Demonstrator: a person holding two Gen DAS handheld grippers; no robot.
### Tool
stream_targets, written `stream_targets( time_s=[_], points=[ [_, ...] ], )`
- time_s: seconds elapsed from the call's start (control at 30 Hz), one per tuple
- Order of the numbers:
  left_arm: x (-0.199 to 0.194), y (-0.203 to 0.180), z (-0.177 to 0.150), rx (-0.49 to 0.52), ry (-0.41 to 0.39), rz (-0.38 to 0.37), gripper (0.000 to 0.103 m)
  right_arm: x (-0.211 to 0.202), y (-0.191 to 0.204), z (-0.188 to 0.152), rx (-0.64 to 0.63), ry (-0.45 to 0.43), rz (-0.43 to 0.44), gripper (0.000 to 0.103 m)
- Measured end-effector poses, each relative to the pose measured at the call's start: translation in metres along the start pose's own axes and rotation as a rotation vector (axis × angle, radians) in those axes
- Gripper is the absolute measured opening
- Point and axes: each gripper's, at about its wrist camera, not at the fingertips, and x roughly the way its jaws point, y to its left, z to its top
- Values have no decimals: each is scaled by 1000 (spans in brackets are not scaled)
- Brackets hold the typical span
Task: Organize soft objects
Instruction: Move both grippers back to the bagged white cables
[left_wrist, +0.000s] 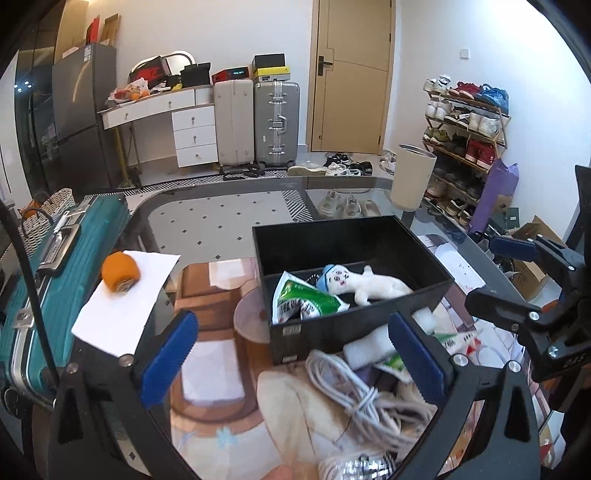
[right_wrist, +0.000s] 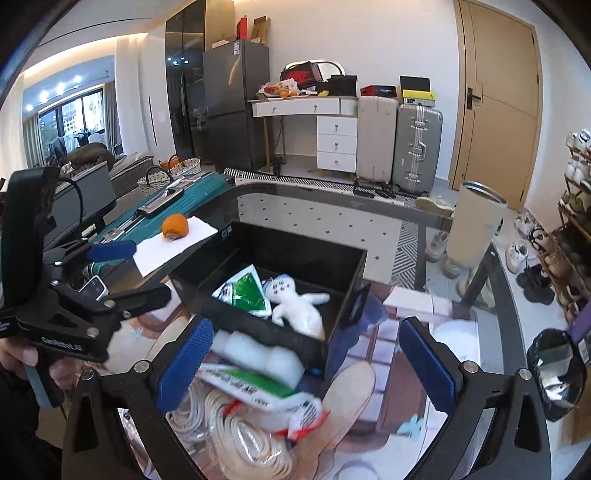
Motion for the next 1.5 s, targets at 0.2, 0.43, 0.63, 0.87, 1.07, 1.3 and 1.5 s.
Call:
stream_targets(
  time_s=[0.2, 0.43, 0.63, 0.87, 1.07, 1.3, 1.5],
  points=[
    [-11, 0, -15, 1, 16, 3, 103, -9, 7, -20, 12, 38, 14, 102],
    [-18, -5, -37, 19, 55, 9, 103, -16, 10, -44, 35, 85, 23, 102],
    [-21, -9, -50, 29, 82, 7, 103, -15, 13, -61, 52, 125, 44, 102],
    [-25, -15, -62, 35, 101, -9, 103, -8, 19, -71, 54, 163, 65, 102],
    [-23, -21, -73, 54, 132, -29, 103, 1, 21, -75, 55, 192, 69, 102],
    [-18, -32, -83, 89, 181, -52, 103, 7, 21, -80, 60, 219, 62, 102],
    [-16, -43, -86, 103, 203, -111, 103, 11, 18, -81, 58, 231, 68, 102]
  ],
)
